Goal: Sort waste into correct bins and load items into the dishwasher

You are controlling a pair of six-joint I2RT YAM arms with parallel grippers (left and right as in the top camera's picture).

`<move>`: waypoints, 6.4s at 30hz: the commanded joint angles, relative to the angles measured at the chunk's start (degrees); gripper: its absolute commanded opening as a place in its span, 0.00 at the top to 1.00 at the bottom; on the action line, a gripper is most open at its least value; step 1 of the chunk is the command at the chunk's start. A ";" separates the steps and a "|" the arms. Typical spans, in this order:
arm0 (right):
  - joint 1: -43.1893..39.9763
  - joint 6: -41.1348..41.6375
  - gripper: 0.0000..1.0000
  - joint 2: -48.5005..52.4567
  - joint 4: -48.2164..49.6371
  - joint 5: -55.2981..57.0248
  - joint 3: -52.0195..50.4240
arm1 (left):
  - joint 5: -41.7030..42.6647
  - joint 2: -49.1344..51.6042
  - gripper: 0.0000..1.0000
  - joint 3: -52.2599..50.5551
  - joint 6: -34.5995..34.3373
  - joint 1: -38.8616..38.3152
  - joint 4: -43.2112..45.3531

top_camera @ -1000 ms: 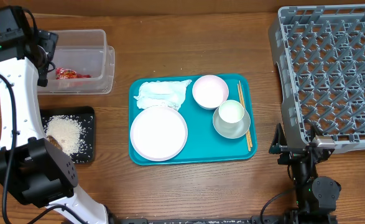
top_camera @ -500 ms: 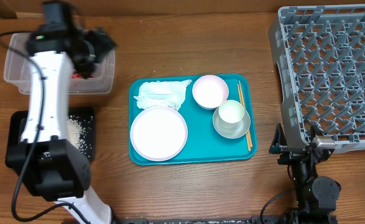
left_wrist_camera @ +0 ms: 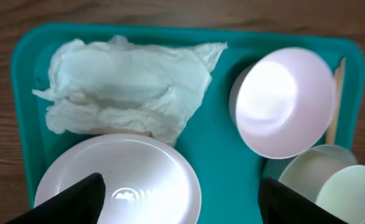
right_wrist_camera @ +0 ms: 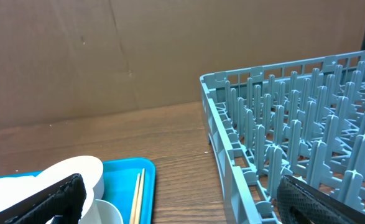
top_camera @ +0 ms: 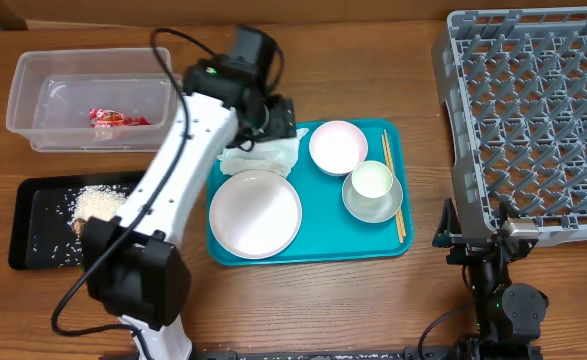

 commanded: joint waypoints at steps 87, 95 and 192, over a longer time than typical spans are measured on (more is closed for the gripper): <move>-0.24 -0.17 0.00 -0.57 0.37 0.50 -0.59 | -6.71 16.52 0.51 -2.27 3.39 -3.61 2.27; -0.24 -0.17 0.00 -0.57 0.37 0.50 -0.59 | -6.71 16.50 0.82 -1.75 3.39 -3.45 2.82; -0.24 -0.17 0.00 -0.57 0.37 0.50 -0.59 | -7.65 16.55 0.35 5.92 -4.79 1.11 2.69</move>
